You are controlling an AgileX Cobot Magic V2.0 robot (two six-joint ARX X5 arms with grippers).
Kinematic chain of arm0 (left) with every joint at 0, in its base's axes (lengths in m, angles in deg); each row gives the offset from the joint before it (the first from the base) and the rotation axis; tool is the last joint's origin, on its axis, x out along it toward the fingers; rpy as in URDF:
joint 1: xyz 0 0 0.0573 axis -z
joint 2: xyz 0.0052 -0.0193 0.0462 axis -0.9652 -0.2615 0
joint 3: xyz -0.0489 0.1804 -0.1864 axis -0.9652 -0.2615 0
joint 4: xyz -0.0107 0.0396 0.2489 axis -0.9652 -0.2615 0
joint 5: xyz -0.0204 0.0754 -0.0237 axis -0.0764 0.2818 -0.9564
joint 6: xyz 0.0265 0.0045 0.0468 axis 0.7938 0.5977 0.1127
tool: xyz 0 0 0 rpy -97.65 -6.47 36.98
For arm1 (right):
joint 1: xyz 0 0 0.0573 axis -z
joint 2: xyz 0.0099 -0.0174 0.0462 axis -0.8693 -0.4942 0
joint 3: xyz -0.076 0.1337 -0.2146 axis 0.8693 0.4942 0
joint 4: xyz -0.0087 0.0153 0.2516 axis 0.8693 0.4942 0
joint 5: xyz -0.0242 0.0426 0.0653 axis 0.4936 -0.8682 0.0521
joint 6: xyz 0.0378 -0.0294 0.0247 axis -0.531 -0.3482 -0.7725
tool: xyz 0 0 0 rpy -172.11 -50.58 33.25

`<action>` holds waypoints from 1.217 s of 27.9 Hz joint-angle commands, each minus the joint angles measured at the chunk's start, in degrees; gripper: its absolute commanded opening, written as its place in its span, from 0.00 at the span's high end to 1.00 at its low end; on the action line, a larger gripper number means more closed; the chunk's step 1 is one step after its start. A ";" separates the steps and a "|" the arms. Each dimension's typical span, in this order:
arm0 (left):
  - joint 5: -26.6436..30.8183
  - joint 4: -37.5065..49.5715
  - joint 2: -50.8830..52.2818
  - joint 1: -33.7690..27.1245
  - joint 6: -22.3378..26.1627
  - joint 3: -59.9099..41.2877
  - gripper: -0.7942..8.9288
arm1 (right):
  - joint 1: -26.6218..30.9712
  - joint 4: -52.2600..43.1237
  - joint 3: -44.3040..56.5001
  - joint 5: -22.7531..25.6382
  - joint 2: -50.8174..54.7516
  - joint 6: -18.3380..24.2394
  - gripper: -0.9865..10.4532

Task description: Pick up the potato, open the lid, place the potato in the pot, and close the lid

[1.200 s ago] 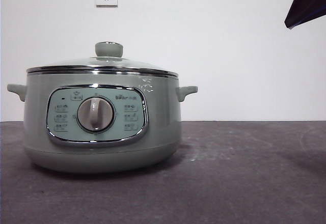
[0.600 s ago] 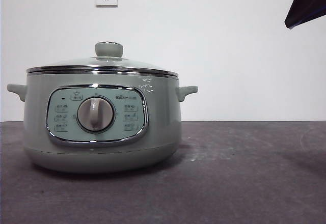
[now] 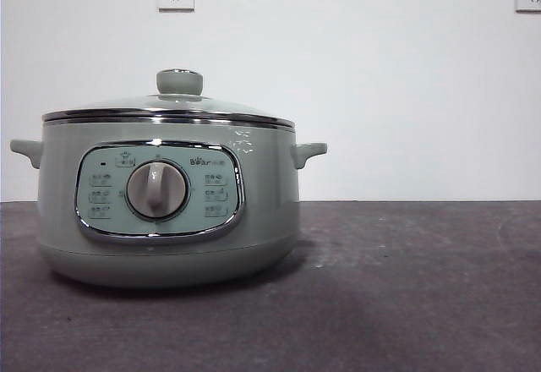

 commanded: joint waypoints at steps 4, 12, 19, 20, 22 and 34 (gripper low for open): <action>0.07 0.07 0.15 -0.20 0.04 -0.87 0.92 | 15.93 -12.72 15.82 -25.46 13.88 12.07 0.91; 0.07 0.07 0.15 -0.20 0.04 -0.87 0.92 | 22.91 -14.91 28.02 -26.21 25.42 11.61 0.91; 0.07 0.07 0.15 -0.20 0.04 -0.87 0.92 | 23.04 -14.93 32.70 -25.83 28.83 10.99 0.91; 0.07 0.07 0.15 -0.20 0.02 -0.87 0.92 | 23.04 -14.86 33.14 -25.79 28.83 10.78 0.91; 0.09 0.07 0.15 -0.20 0.04 -0.87 0.92 | 23.02 -14.86 34.01 -25.40 28.83 10.05 0.91; 0.07 0.07 0.15 -0.20 0.04 -0.87 0.92 | 22.97 -12.87 34.27 -19.87 28.79 5.14 0.91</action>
